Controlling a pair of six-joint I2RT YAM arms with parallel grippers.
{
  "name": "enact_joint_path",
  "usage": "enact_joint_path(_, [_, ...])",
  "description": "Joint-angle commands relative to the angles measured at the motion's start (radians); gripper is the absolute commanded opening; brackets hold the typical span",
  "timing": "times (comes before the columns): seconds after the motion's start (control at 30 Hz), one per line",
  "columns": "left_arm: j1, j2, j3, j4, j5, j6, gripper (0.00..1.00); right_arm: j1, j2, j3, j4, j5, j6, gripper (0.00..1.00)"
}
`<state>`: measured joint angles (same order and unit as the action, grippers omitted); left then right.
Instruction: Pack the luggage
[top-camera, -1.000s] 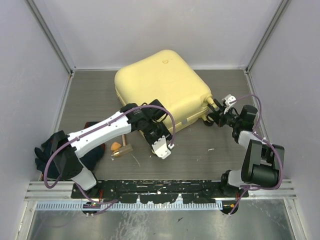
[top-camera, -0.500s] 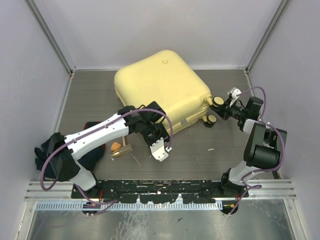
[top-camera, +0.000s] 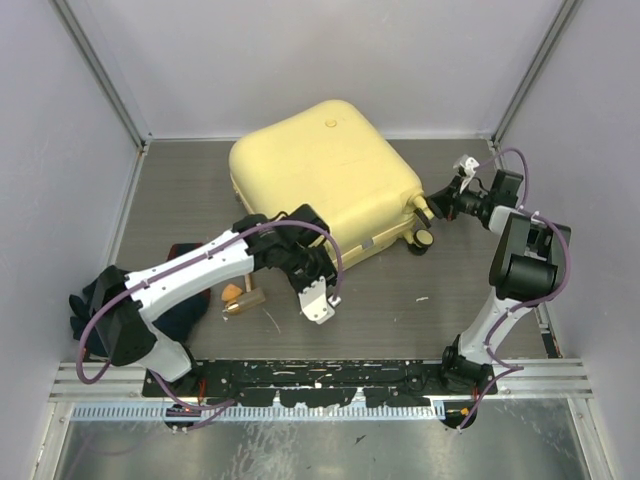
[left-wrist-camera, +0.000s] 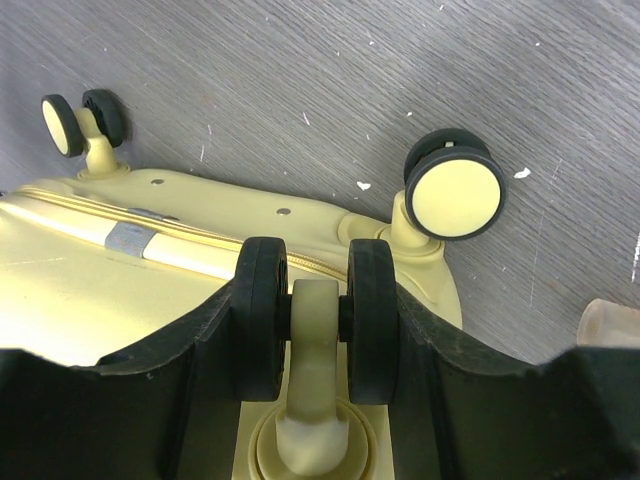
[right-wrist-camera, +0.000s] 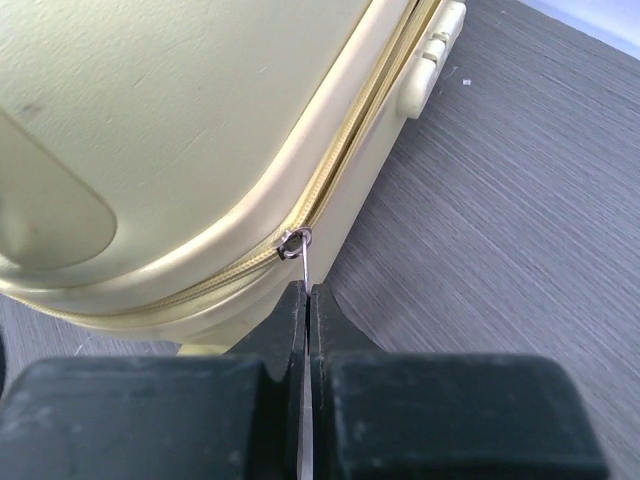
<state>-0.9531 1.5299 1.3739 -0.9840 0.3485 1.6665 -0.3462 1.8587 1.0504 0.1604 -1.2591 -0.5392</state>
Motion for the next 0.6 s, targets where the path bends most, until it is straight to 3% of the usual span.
enact_joint_path(0.0, [0.060, -0.028, -0.019, -0.321, -0.007, -0.109, 0.00, 0.000, 0.024, 0.106, -0.050, 0.164, -0.113, 0.01])
enact_joint_path(0.07, [0.113, -0.005, 0.050, -0.312, 0.060, -0.199, 0.14, 0.026, 0.017, 0.097, -0.178, 0.170, -0.252, 0.01])
enact_joint_path(0.13, [0.156, 0.018, 0.131, -0.328, 0.128, -0.299, 0.46, 0.042, 0.000, 0.085, -0.291, 0.171, -0.389, 0.01])
enact_joint_path(0.17, [0.174, 0.021, 0.161, -0.329, 0.169, -0.345, 0.56, 0.044, 0.000, 0.084, -0.323, 0.169, -0.424, 0.01])
enact_joint_path(0.2, [0.189, 0.010, 0.176, -0.320, 0.205, -0.403, 0.81, 0.044, 0.004, 0.092, -0.355, 0.169, -0.450, 0.01])
enact_joint_path(0.23, [0.199, -0.008, 0.175, -0.300, 0.235, -0.439, 0.98, 0.044, 0.011, 0.101, -0.381, 0.170, -0.469, 0.01])
enact_joint_path(0.33, [0.230, -0.093, 0.118, -0.167, 0.273, -0.590, 0.98, 0.052, 0.024, 0.122, -0.461, 0.175, -0.539, 0.01])
enact_joint_path(0.47, [0.409, -0.181, 0.077, 0.056, 0.369, -0.928, 0.98, 0.082, 0.007, 0.124, -0.587, 0.208, -0.706, 0.01])
enact_joint_path(0.57, [0.576, -0.216, 0.041, 0.237, 0.384, -1.248, 0.98, 0.085, 0.009, 0.139, -0.611, 0.220, -0.722, 0.01])
